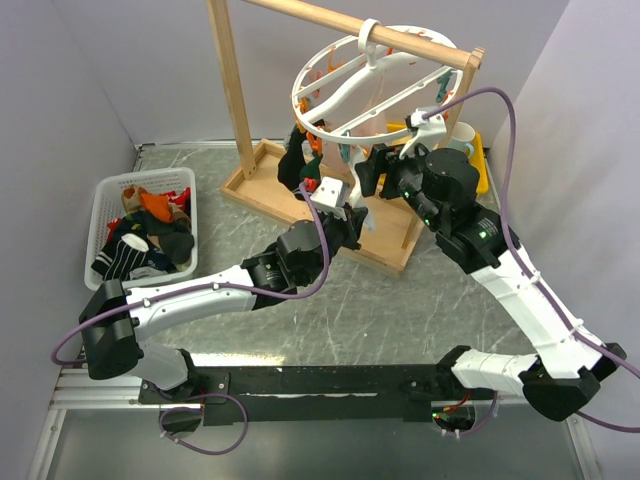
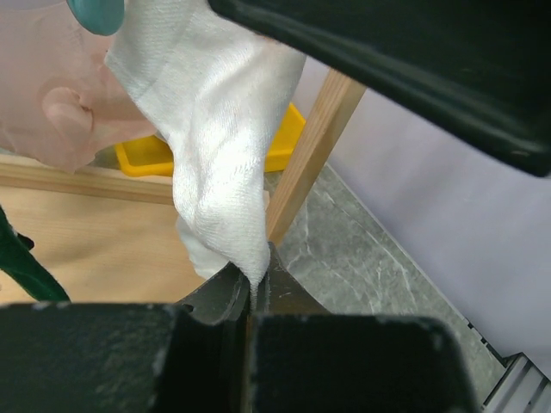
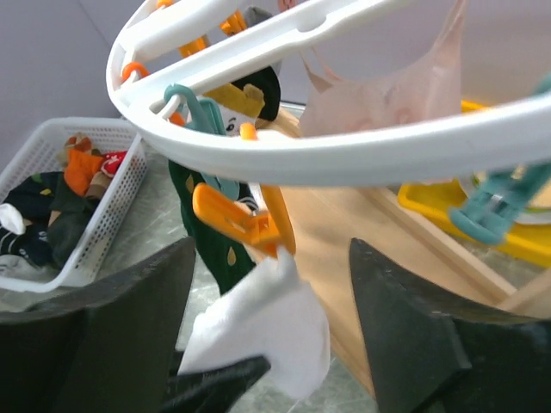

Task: Remove the socks clipped to the hanger

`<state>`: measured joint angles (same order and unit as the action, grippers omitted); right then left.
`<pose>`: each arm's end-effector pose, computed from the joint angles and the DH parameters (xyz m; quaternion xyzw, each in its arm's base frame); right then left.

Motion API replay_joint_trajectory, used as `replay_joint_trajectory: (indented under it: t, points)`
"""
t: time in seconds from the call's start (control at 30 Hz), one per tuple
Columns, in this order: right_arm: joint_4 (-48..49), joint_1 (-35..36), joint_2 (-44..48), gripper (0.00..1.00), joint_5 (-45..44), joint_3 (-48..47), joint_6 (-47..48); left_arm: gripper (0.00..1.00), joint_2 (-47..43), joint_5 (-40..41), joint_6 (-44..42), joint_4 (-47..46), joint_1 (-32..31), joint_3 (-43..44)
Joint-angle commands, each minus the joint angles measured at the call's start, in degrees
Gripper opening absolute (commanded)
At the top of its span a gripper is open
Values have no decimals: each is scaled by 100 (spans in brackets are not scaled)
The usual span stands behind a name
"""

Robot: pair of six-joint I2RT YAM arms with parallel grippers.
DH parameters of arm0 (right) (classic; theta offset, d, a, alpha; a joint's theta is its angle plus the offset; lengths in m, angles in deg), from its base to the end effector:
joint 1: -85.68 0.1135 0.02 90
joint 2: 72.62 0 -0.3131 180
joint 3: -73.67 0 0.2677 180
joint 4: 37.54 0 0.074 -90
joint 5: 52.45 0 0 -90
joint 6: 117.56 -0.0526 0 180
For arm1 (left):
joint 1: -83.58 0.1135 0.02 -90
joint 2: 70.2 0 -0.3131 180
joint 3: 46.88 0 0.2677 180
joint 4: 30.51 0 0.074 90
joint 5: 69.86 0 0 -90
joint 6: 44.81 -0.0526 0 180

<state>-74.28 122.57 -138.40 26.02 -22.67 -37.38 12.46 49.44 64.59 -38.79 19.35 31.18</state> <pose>0.2038 0.1398 0.5216 -0.1081 0.7356 0.1948 0.6398 0.1825 -0.3188 0.4103 0.0818 0.6821 -0.3416 0.6413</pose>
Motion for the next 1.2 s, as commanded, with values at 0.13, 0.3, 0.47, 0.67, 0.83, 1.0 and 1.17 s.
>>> replay_joint_trajectory:
  t: [0.13,0.3,0.47,0.67,0.83,1.0,1.17]
  points:
    - [850,56,-119,55,37,-239,692,1,-302,-91,82,-101,-55,38]
    - [806,38,-67,31,-77,-265,763,1,-513,-74,82,66,-55,-85]
    - [788,38,-23,30,-42,-247,631,1,-688,-99,99,427,-55,-234]
    - [700,38,-76,30,-78,-309,526,1,-1048,-258,669,1208,-55,-786]
    - [771,38,-23,30,-157,-177,447,1,-1602,-180,1241,1481,-55,-1544]
    - [701,38,65,51,-183,-90,376,1,-2332,453,1418,2710,-46,-1378]
    - [639,38,345,88,-253,130,280,1,-2754,1102,1391,4064,15,-781]
